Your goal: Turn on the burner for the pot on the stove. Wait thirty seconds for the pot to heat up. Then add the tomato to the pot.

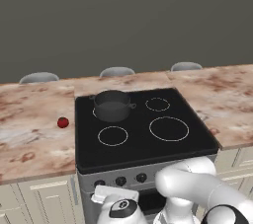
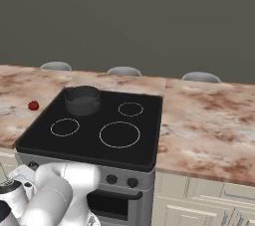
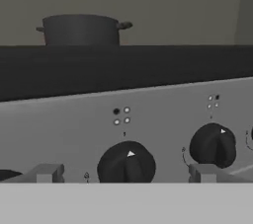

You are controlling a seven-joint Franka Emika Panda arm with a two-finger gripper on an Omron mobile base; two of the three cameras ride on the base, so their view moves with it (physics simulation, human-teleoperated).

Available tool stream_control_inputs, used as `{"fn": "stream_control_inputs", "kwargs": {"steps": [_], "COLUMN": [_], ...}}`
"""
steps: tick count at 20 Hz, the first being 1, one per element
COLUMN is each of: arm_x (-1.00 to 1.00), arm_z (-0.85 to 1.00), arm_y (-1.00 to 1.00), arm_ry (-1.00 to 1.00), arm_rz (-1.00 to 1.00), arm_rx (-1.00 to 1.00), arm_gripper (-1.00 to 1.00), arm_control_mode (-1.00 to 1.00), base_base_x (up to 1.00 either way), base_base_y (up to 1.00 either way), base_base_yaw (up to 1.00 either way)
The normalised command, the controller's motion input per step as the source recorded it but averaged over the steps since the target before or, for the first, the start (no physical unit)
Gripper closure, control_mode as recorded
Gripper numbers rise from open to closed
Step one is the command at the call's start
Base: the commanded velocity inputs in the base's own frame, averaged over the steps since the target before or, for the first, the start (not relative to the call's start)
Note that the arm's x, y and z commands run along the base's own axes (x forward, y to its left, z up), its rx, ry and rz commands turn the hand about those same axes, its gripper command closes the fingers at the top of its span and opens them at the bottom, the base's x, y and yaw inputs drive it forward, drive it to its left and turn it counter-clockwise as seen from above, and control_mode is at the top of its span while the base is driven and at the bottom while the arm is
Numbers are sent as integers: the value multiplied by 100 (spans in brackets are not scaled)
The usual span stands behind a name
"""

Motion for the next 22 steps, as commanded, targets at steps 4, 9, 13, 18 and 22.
{"fn": "stream_control_inputs", "kwargs": {"steps": [4, 9, 13, 18, 22], "arm_x": [30, 27, 10, 14, 10], "arm_z": [-33, -38, -35, -12, -11], "arm_y": [0, 0, 0, 0, 0], "arm_ry": [0, 0, 0, -1, -1], "arm_rz": [8, 8, 7, 6, 5], "arm_rx": [0, 0, 0, 0, 0], "arm_gripper": [-100, -100, -100, -100, 100], "arm_control_mode": [-100, -100, -100, -100, -100], "base_base_x": [0, 0, 0, 0, 0], "base_base_y": [0, 0, 0, 0, 0], "base_base_yaw": [0, 0, 0, 0, 0]}}
